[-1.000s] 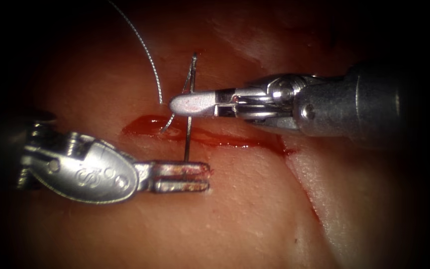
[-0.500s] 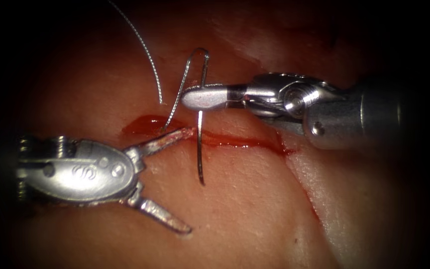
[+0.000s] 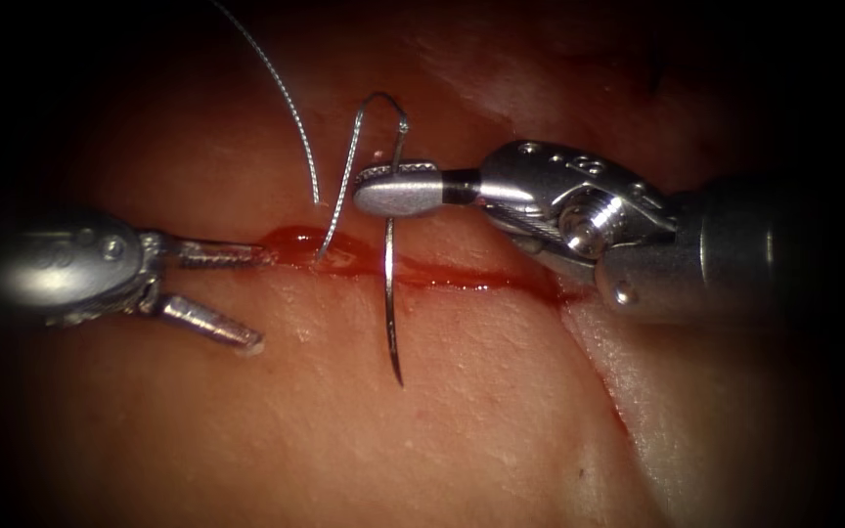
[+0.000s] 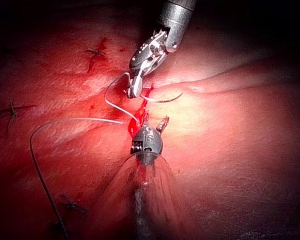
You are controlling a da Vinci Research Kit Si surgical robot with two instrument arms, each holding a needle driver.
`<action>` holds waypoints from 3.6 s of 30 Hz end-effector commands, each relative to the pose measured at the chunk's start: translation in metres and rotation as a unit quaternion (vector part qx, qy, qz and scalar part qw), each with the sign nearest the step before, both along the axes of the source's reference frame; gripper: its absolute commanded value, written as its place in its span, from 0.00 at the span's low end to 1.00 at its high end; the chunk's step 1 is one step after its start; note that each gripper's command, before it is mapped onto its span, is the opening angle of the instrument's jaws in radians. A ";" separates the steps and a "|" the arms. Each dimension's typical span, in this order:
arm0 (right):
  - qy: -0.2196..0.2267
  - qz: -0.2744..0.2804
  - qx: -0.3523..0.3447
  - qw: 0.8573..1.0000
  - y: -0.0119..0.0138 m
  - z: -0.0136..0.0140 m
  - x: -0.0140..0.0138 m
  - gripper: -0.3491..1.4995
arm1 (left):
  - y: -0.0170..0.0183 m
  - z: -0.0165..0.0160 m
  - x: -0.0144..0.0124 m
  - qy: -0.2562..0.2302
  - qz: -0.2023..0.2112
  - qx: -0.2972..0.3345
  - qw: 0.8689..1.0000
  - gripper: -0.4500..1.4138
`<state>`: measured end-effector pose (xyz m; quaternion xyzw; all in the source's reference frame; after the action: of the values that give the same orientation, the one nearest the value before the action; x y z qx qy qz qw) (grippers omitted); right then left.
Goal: Wound Closure
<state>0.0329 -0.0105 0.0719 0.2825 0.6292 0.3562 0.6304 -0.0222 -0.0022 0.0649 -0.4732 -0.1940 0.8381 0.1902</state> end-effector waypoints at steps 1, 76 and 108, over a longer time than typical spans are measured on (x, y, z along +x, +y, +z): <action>-0.001 0.001 -0.008 1.000 0.0001 0.0007 0.0007 0.00 | 0.0001 0.0014 -0.0003 0.000 0.001 0.002 1.000 0.20; -0.150 0.014 -0.351 0.924 0.0029 0.0057 0.0055 0.00 | 0.0003 0.0151 -0.0014 0.084 0.039 0.075 0.993 0.04; -0.127 0.011 -0.408 0.904 -0.0013 0.0024 0.0075 0.00 | 0.0003 0.0144 -0.0001 0.082 0.044 0.075 0.993 0.03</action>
<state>0.0397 -0.0118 0.0737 -0.0538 0.6371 0.1085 0.7612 -0.0218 -0.0018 0.0784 -0.3775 -0.2604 0.8648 0.2043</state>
